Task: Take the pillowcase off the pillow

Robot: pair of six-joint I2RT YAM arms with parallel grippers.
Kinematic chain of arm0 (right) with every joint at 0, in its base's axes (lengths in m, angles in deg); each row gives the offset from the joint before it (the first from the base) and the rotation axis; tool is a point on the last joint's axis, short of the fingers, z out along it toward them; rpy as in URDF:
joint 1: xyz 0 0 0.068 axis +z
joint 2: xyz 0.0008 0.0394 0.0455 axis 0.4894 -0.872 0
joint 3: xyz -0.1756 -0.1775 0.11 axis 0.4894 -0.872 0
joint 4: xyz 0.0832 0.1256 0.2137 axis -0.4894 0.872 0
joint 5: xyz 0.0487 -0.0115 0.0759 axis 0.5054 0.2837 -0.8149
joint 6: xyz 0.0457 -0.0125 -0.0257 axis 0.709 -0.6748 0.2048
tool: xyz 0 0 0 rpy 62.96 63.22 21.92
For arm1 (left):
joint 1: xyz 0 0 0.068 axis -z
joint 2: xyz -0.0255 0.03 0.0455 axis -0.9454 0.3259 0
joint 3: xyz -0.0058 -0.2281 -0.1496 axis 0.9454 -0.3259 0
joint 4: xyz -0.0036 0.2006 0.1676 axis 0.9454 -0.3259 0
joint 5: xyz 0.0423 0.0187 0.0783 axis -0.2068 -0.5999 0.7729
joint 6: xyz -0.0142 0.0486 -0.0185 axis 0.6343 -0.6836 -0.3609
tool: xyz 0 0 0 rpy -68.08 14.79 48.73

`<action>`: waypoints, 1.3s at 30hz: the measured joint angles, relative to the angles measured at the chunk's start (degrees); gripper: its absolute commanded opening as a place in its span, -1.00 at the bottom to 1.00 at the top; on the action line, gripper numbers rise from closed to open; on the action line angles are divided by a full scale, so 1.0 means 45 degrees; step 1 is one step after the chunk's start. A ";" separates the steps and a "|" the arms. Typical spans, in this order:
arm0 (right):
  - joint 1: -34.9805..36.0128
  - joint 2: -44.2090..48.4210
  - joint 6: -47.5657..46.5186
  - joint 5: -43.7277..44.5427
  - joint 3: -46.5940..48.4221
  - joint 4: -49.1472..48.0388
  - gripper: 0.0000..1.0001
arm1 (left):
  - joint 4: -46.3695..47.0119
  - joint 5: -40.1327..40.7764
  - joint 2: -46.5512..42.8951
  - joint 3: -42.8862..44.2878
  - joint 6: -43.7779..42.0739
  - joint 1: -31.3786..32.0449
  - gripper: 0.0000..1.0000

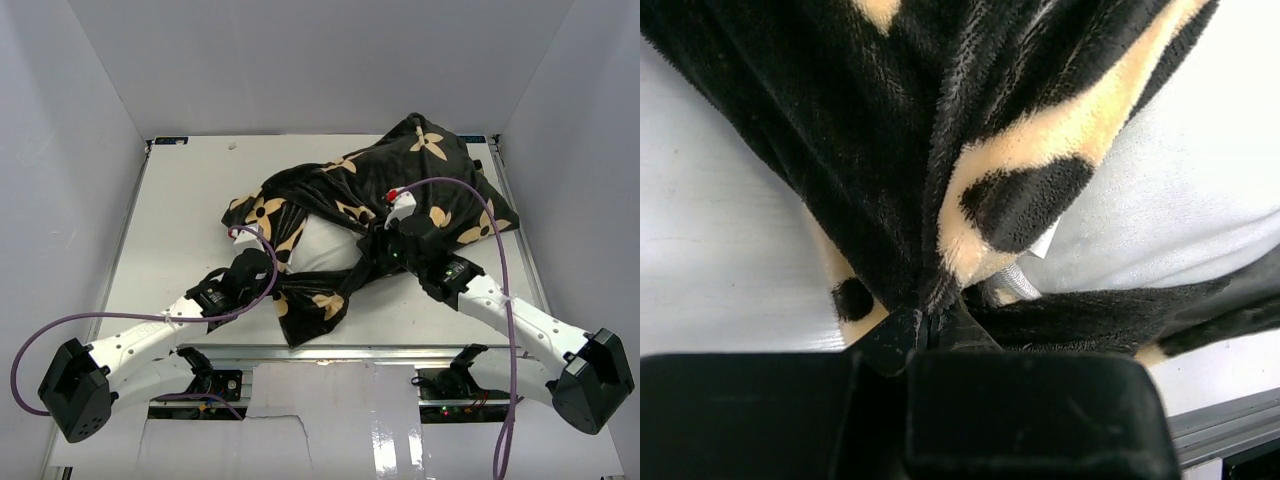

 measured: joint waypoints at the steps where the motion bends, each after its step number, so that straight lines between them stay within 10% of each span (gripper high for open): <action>1: 0.0384 0.0097 -0.0087 -0.0053 0.0185 0.0053 0.01 | 0.0117 -0.0034 -0.0010 -0.0024 -0.0034 -0.0019 -1.00; 12: 0.3997 -0.2118 -0.0840 0.0039 0.2225 -0.0466 0.29 | 0.0529 -0.0272 0.0102 -0.0112 -0.0155 -0.0039 -1.00; 20: 0.4235 -0.4915 -0.0947 0.1287 0.2992 -0.0549 0.11 | 0.0515 -0.0262 -0.0005 -0.0112 -0.0185 -0.0039 -1.00; 27: 0.4289 -0.3954 -0.0461 0.4318 0.2783 -0.0063 -0.47 | 0.0466 -0.0253 -0.0083 -0.0112 -0.0199 -0.0039 -1.00; 39: 0.1511 -0.0272 -0.0359 0.6679 0.0107 0.1433 -0.36 | 0.0311 -0.0267 -0.0486 -0.0112 -0.0233 -0.0039 -1.00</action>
